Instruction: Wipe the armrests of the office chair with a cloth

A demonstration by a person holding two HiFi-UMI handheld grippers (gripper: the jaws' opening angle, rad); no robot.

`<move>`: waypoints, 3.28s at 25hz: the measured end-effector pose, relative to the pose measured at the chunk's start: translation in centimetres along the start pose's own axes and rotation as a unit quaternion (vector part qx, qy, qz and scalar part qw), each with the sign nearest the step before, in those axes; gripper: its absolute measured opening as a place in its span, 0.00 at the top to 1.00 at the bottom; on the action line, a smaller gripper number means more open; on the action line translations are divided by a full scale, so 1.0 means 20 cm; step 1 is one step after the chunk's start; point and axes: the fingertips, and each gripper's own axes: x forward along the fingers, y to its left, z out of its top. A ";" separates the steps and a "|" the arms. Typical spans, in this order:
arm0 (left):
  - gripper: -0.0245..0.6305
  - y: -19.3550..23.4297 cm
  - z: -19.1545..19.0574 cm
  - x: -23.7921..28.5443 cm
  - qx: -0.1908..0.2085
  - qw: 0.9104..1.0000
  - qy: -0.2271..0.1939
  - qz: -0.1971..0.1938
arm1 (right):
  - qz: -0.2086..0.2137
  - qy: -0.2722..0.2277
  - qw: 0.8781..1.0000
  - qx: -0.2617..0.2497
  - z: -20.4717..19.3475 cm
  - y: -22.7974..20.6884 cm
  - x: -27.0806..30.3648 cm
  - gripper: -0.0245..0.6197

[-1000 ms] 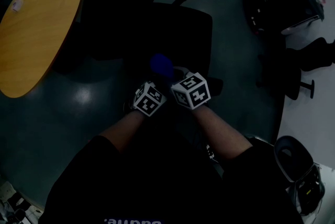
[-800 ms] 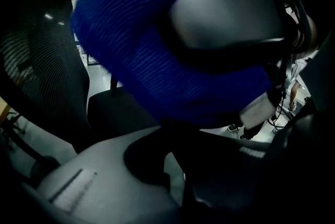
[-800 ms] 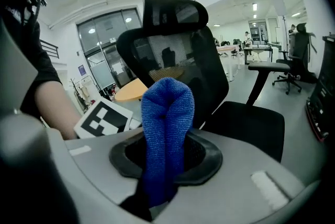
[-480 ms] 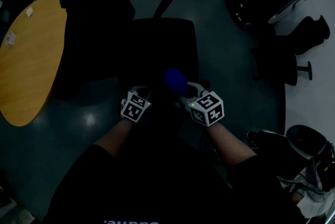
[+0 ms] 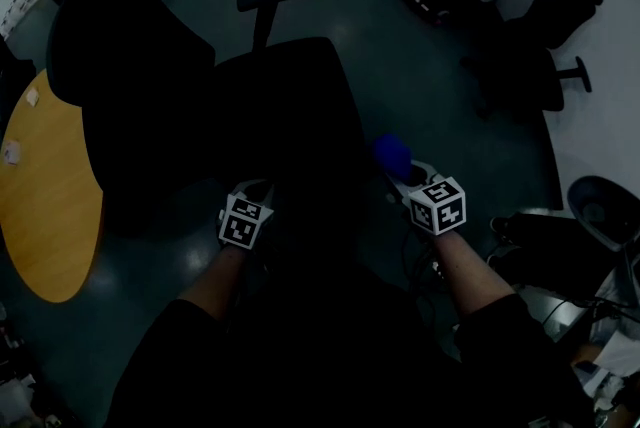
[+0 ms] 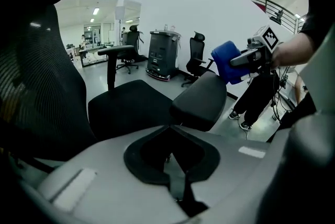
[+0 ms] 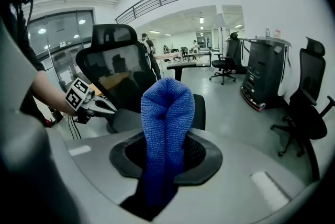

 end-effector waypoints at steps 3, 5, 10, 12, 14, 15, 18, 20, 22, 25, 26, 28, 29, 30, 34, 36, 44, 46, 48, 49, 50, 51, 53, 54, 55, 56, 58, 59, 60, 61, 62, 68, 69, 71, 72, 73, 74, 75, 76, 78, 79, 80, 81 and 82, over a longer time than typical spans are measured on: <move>0.94 -0.04 0.01 0.03 0.019 1.000 0.009 -0.010 | -0.010 0.019 1.000 0.002 -0.10 -0.05 0.02 0.79; 0.94 -0.06 0.02 0.05 0.025 1.000 0.013 -0.014 | -0.008 0.030 0.999 0.006 -0.15 -0.04 0.05 0.79; 0.94 -0.10 0.02 0.08 0.045 0.998 0.020 -0.027 | 0.001 0.039 0.999 0.012 -0.21 0.05 0.11 0.79; 0.94 -0.11 0.01 0.10 0.051 0.998 0.023 -0.030 | -0.002 0.041 0.999 0.017 -0.21 0.06 0.12 0.79; 0.94 -0.13 0.01 0.11 0.051 0.998 0.024 -0.031 | 0.002 0.044 0.999 0.017 -0.21 0.08 0.12 0.79; 0.94 -0.14 0.01 0.12 0.051 0.998 0.024 -0.031 | 0.006 0.046 0.999 0.015 -0.22 0.09 0.12 0.79; 0.94 -0.16 0.00 0.13 0.052 0.998 0.023 -0.035 | 0.022 0.054 0.998 0.001 -0.23 0.19 0.14 0.79; 0.94 -0.17 0.00 0.13 0.054 0.998 0.021 -0.041 | 0.035 0.058 0.998 -0.005 -0.22 0.27 0.17 0.79; 0.94 -0.18 0.00 0.12 0.058 0.997 0.018 -0.045 | 0.050 0.060 0.997 -0.010 -0.22 0.37 0.20 0.79; 0.94 -0.19 -0.01 0.10 0.068 0.996 0.014 -0.050 | 0.079 0.068 0.994 -0.033 -0.22 0.53 0.25 0.79; 0.94 -0.19 -0.01 0.10 0.072 0.996 0.012 -0.051 | 0.092 0.073 0.992 -0.045 -0.22 0.59 0.27 0.79; 0.94 -0.20 0.00 0.08 0.077 0.996 0.010 -0.054 | 0.118 0.081 0.987 -0.067 -0.21 0.71 0.30 0.79; 0.94 -0.21 0.00 0.08 0.076 0.996 0.008 -0.056 | 0.130 0.085 0.985 -0.075 -0.21 0.76 0.33 0.79; 0.94 -0.22 0.00 0.08 0.074 0.996 0.005 -0.058 | 0.141 0.087 0.983 -0.083 -0.21 0.81 0.35 0.79; 0.94 -0.23 -0.01 0.06 0.064 0.996 -0.008 -0.059 | 0.170 0.096 0.976 -0.099 -0.19 0.95 0.44 0.79; 0.94 -0.22 -0.02 0.03 0.055 0.997 -0.011 -0.056 | 0.180 0.100 0.973 -0.105 -0.18 1.00 0.48 0.79; 0.94 -0.04 -0.17 -0.17 0.003 0.999 -0.030 -0.030 | 0.192 0.099 0.970 -0.108 -0.11 1.14 0.55 0.79; 0.94 0.03 -0.18 -0.26 -0.020 0.998 -0.050 -0.015 | 0.192 0.086 0.972 -0.099 -0.08 1.19 0.53 0.79; 0.94 0.08 -0.18 -0.37 -0.038 0.997 -0.070 -0.005 | 0.189 0.073 0.975 -0.091 -0.04 1.22 0.50 0.79; 0.94 0.10 -0.17 -0.42 -0.040 0.996 -0.080 -0.003 | 0.186 0.066 0.977 -0.086 -0.03 1.23 0.48 0.79; 0.94 0.11 -0.16 -0.47 -0.038 0.995 -0.089 -0.003 | 0.182 0.059 0.978 -0.081 -0.02 1.24 0.46 0.79; 0.94 0.11 -0.15 -0.52 -0.034 0.995 -0.098 -0.004 | 0.178 0.051 0.980 -0.077 0.00 1.26 0.44 0.79; 0.94 0.13 -0.13 -0.61 -0.033 0.992 -0.118 -0.007 | 0.167 0.035 0.983 -0.065 0.03 1.28 0.38 0.79; 0.94 0.13 -0.11 -0.64 -0.040 0.991 -0.131 -0.008 | 0.159 0.028 0.985 -0.056 0.05 1.29 0.35 0.79; 0.94 0.14 -0.10 -0.67 -0.051 0.988 -0.145 -0.010 | 0.152 0.021 0.987 -0.046 0.06 1.29 0.33 0.79; 0.94 0.15 -0.10 -0.68 -0.063 0.985 -0.158 -0.013 | 0.144 0.015 0.989 -0.034 0.07 1.28 0.31 0.79; 0.94 0.14 -0.10 -0.67 -0.082 0.981 -0.174 -0.021 | 0.131 0.002 0.991 -0.008 0.08 1.28 0.27 0.79; 0.94 0.13 -0.11 -0.66 -0.088 0.980 -0.178 -0.027 | 0.125 -0.004 0.992 0.004 0.08 1.28 0.25 0.79; 0.94 0.10 -0.12 -0.65 -0.091 0.979 -0.180 -0.035 | 0.119 -0.010 0.993 0.011 0.08 1.27 0.22 0.79; 0.94 0.07 -0.11 -0.64 -0.093 0.978 -0.183 -0.043 | 0.113 -0.013 0.993 0.016 0.08 1.26 0.19 0.79; 0.94 0.03 -0.09 -0.64 -0.093 0.977 -0.186 -0.052 | 0.107 -0.016 0.994 0.019 0.09 1.25 0.15 0.79; 0.94 -0.18 0.07 -0.75 -0.069 0.970 -0.218 -0.083 | 0.088 -0.045 0.995 0.034 0.11 1.15 -0.05 0.79; 0.94 -0.22 0.09 -0.77 -0.065 0.969 -0.224 -0.083 | 0.088 -0.053 0.994 0.036 0.12 1.13 -0.08 0.79; 0.94 -0.29 0.14 -0.82 -0.059 0.967 -0.234 -0.082 | 0.092 -0.071 0.992 0.040 0.12 1.10 -0.14 0.79; 0.94 -0.34 0.17 -0.84 -0.057 0.966 -0.240 -0.080 | 0.095 -0.080 0.991 0.041 0.11 1.09 -0.18 0.79; 0.94 -0.38 0.19 -0.87 -0.055 0.965 -0.245 -0.077 | 0.099 -0.087 0.990 0.041 0.10 1.07 -0.22 0.79; 0.94 -0.44 0.21 -0.89 -0.054 0.964 -0.250 -0.073 | 0.104 -0.094 0.989 0.043 0.08 1.06 -0.27 0.79; 0.94 -0.49 0.22 -0.92 -0.055 0.963 -0.255 -0.068 | 0.110 -0.100 0.988 0.046 0.07 1.05 -0.32 0.79; 0.94 -0.55 0.24 -0.96 -0.059 0.962 -0.260 -0.062 | 0.116 -0.105 0.986 0.049 0.05 1.03 -0.38 0.79; 0.94 -0.65 0.25 -1.03 -0.075 0.959 -0.268 -0.049 | 0.127 -0.120 0.984 0.048 0.02 1.02 -0.48 0.79; 0.94 -0.70 0.25 -1.07 -0.081 0.958 -0.272 -0.041 | 0.131 -0.128 0.982 0.046 0.02 1.01 -0.54 0.79; 0.94 -0.75 0.25 -1.09 -0.084 0.958 -0.273 -0.032 | 0.136 -0.136 0.980 0.043 0.01 1.00 -0.59 0.79; 0.94 -0.79 0.24 -1.12 -0.084 0.958 -0.272 -0.024 | 0.141 -0.144 0.979 0.041 0.00 1.00 -0.64 0.79; 0.94 -0.83 0.23 -1.13 -0.083 0.959 -0.271 -0.017 | 0.146 -0.152 0.977 0.038 0.00 0.99 -0.69 0.79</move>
